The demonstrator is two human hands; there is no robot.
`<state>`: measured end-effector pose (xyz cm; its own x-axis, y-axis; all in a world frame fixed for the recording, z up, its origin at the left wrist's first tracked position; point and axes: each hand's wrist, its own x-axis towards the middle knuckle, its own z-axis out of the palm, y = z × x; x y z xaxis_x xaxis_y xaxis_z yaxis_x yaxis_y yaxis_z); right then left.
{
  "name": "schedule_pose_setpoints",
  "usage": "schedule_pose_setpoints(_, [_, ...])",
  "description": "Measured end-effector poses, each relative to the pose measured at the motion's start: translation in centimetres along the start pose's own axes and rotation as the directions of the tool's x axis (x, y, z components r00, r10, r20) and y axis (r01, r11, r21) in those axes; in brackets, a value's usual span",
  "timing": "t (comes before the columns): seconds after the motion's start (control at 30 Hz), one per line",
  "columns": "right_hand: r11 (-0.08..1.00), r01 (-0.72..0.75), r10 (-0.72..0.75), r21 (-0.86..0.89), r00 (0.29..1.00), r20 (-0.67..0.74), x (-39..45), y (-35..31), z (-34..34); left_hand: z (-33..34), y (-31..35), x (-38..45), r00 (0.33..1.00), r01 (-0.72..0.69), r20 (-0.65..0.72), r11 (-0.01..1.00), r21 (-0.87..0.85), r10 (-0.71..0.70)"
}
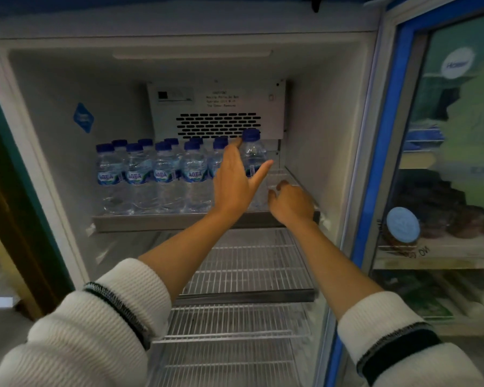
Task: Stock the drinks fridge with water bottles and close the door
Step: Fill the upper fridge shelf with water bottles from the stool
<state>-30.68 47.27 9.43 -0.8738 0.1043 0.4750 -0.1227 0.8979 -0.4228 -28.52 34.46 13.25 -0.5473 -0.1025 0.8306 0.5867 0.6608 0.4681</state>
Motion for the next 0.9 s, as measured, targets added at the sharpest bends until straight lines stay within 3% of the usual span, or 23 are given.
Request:
schedule_pose_setpoints(0.27, [1.0, 0.007, -0.007, 0.005, 1.0, -0.023, 0.1, 0.2, 0.2, 1.4, -0.8, 0.5, 0.979, -0.136, 0.191, 0.925, 0.354, 0.071])
schedule_pose_setpoints(0.47, [0.998, 0.06, -0.059, 0.021, 0.997, -0.047, 0.3, 0.5, 0.6, 0.5, -0.3, 2.4, 0.96, -0.258, 0.264, 0.654, 0.711, 0.092])
schedule_pose_setpoints(0.6, [0.996, 0.086, -0.085, 0.014, 0.995, -0.055, 0.3, 0.7, 0.6, -0.2, -1.2, 2.1, 0.941, -0.328, 0.309, 0.599, 0.731, 0.138])
schedule_pose_setpoints(0.73, [0.984, 0.149, -0.141, 0.098, 0.986, -0.089, 0.1, 0.8, 0.7, -1.3, -4.1, -0.5, 0.913, -0.405, 0.267, 0.611, 0.68, 0.308])
schedule_pose_setpoints(0.9, [0.955, 0.127, -0.122, 0.267, 0.992, -0.034, -0.4, -0.3, 0.3, -2.9, -9.5, -6.8, 0.911, -0.406, 0.344, 0.652, 0.64, 0.229])
